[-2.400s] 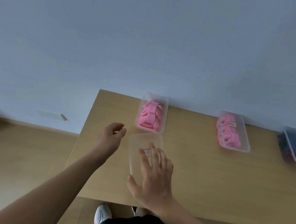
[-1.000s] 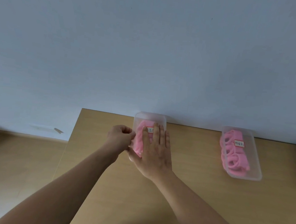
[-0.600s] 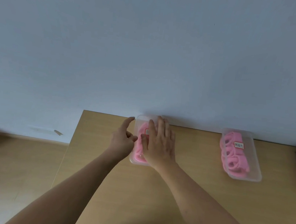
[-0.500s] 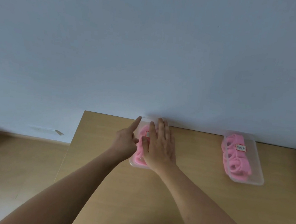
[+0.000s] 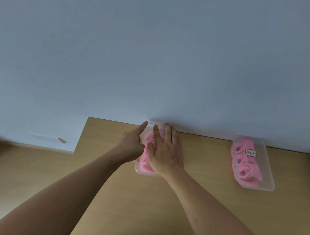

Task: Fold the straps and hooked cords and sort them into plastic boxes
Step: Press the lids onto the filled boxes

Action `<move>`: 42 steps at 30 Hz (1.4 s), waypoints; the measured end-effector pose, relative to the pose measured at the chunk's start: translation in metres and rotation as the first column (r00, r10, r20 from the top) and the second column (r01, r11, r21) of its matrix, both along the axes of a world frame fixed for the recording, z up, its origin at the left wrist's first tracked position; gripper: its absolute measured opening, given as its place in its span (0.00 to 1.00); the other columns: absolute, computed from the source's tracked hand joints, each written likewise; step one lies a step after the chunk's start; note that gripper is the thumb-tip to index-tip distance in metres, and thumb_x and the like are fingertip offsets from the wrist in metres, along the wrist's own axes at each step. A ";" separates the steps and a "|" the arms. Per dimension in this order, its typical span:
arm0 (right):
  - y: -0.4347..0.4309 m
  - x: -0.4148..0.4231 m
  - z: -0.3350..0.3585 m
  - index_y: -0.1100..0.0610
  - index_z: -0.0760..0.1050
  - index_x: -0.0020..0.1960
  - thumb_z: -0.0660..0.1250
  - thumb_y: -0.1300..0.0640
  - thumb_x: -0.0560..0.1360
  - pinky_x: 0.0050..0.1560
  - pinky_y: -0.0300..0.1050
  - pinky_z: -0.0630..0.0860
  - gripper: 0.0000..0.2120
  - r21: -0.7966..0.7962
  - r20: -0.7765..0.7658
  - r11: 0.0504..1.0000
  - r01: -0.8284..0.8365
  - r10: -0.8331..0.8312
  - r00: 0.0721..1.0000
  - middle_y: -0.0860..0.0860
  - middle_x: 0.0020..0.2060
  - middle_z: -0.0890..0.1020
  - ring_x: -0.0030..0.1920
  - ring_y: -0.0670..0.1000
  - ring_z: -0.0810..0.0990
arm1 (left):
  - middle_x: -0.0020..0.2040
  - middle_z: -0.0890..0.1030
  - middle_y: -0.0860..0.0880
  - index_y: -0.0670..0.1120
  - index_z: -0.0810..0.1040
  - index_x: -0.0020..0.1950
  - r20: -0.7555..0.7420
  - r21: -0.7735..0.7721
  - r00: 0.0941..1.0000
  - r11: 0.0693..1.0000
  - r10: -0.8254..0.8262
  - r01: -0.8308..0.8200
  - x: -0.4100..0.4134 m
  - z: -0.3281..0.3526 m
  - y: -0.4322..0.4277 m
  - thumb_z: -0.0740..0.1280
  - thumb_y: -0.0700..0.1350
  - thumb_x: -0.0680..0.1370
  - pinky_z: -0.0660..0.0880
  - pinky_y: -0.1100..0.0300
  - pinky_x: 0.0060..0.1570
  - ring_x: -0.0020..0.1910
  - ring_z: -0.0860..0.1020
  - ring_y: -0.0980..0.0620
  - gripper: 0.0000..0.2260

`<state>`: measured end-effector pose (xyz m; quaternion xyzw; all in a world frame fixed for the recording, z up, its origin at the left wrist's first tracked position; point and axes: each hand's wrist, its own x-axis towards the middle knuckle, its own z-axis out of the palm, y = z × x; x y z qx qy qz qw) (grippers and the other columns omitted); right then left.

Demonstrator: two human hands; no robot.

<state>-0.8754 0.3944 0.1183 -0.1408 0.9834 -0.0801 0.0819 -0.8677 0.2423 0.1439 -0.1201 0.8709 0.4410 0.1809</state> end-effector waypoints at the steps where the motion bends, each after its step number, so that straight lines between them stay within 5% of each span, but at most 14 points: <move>1: 0.002 0.004 0.002 0.50 0.48 0.81 0.47 0.39 0.81 0.78 0.58 0.50 0.32 0.000 0.005 1.000 -0.007 0.007 1.000 0.56 0.80 0.47 0.80 0.57 0.43 | 0.40 0.79 0.45 0.59 0.58 0.82 -0.001 -0.020 1.000 1.000 -0.012 0.012 0.000 0.001 0.000 0.63 0.34 0.74 0.84 0.47 0.42 0.40 0.81 0.42 0.39; 11: 0.015 0.077 -0.016 0.49 0.40 0.81 0.39 0.24 0.75 0.79 0.53 0.43 0.43 -0.139 -0.025 0.989 0.046 -0.050 0.998 0.56 0.80 0.40 0.79 0.55 0.32 | 0.39 0.76 0.49 0.60 0.56 0.83 -0.027 -0.052 0.999 0.998 -0.025 0.024 0.001 -0.004 0.003 0.62 0.36 0.76 0.81 0.55 0.38 0.35 0.76 0.50 0.38; 17: 0.014 0.074 -0.010 0.49 0.35 0.80 0.37 0.22 0.73 0.78 0.59 0.50 0.45 -0.036 0.042 0.998 0.046 -0.045 0.998 0.57 0.80 0.39 0.79 0.58 0.34 | 0.41 0.80 0.49 0.55 0.70 0.78 -0.114 0.062 0.974 0.980 0.195 -0.189 0.028 -0.004 0.006 0.68 0.37 0.79 0.76 0.67 0.40 0.39 0.79 0.54 0.28; 19: 0.014 0.069 -0.002 0.49 0.42 0.81 0.38 0.22 0.72 0.76 0.60 0.54 0.46 -0.021 0.067 0.999 0.040 -0.039 0.997 0.56 0.81 0.43 0.80 0.59 0.40 | 0.47 0.82 0.47 0.54 0.71 0.77 -0.042 0.156 0.974 0.964 0.223 -0.214 0.046 -0.005 0.001 0.70 0.38 0.79 0.81 0.58 0.43 0.41 0.82 0.51 0.28; 22: 0.022 0.047 0.014 0.48 0.61 0.74 0.46 0.27 0.75 0.67 0.57 0.66 0.36 -0.064 -0.024 0.998 0.025 -0.026 0.999 0.54 0.74 0.62 0.72 0.60 0.63 | 0.51 0.82 0.46 0.54 0.70 0.78 0.041 0.254 0.973 0.940 0.226 -0.229 0.065 -0.006 -0.004 0.71 0.37 0.79 0.82 0.57 0.41 0.35 0.85 0.50 0.29; 25: 0.027 0.017 0.020 0.53 0.56 0.78 0.49 0.37 0.81 0.72 0.55 0.62 0.31 -0.058 -0.022 0.998 -0.008 0.007 1.000 0.56 0.78 0.56 0.77 0.60 0.57 | 0.51 0.81 0.48 0.53 0.69 0.78 -0.024 0.191 0.970 0.953 0.242 -0.233 0.066 -0.005 0.002 0.71 0.35 0.79 0.80 0.61 0.37 0.35 0.84 0.48 0.30; 28: 0.022 0.000 0.016 0.55 0.46 0.81 0.47 0.39 0.82 0.79 0.55 0.52 0.33 -0.023 0.088 1.000 -0.019 0.021 0.996 0.54 0.81 0.46 0.80 0.55 0.44 | 0.56 0.80 0.46 0.50 0.69 0.79 -0.104 0.082 0.984 0.988 0.142 -0.134 0.067 -0.005 0.007 0.74 0.37 0.77 0.82 0.59 0.46 0.43 0.84 0.47 0.31; 30: 0.019 0.000 0.013 0.56 0.45 0.81 0.47 0.37 0.82 0.79 0.55 0.52 0.35 -0.016 0.094 1.000 -0.015 0.016 0.995 0.54 0.81 0.45 0.80 0.55 0.43 | 0.58 0.78 0.50 0.52 0.65 0.80 -0.111 0.037 0.993 0.999 0.042 -0.038 0.072 -0.006 0.006 0.78 0.41 0.75 0.76 0.71 0.44 0.43 0.81 0.56 0.37; 33: 0.018 0.003 0.013 0.56 0.45 0.81 0.47 0.36 0.81 0.79 0.55 0.51 0.36 -0.004 0.092 1.000 -0.013 0.013 0.996 0.55 0.81 0.46 0.80 0.56 0.44 | 0.58 0.76 0.52 0.52 0.63 0.81 -0.117 0.022 0.993 1.000 -0.008 0.010 0.074 -0.012 0.005 0.78 0.42 0.74 0.72 0.77 0.40 0.39 0.77 0.59 0.39; 36: 0.015 -0.005 0.022 0.54 0.49 0.80 0.50 0.38 0.81 0.77 0.54 0.55 0.34 -0.041 0.091 0.999 0.000 0.003 0.996 0.54 0.80 0.51 0.79 0.56 0.49 | 0.59 0.76 0.51 0.53 0.61 0.83 -0.115 -0.026 0.993 0.999 -0.031 0.028 0.073 -0.014 0.006 0.76 0.43 0.76 0.72 0.73 0.42 0.42 0.77 0.56 0.39; 39: 0.017 -0.010 0.034 0.52 0.46 0.81 0.50 0.38 0.81 0.79 0.55 0.52 0.34 -0.047 0.186 0.999 0.013 -0.004 0.983 0.52 0.81 0.50 0.80 0.55 0.47 | 0.65 0.76 0.51 0.56 0.59 0.83 -0.115 -0.182 0.989 0.981 -0.088 0.066 0.080 -0.013 0.004 0.73 0.51 0.78 0.75 0.57 0.55 0.54 0.78 0.49 0.37; 42: 0.026 0.007 0.040 0.50 0.45 0.81 0.49 0.37 0.81 0.79 0.56 0.51 0.33 -0.062 0.183 0.997 0.051 -0.038 0.982 0.52 0.81 0.48 0.80 0.57 0.46 | 0.68 0.76 0.51 0.56 0.62 0.82 -0.174 -0.287 0.979 0.957 -0.106 0.052 0.095 -0.011 0.005 0.70 0.56 0.79 0.75 0.56 0.56 0.60 0.79 0.48 0.33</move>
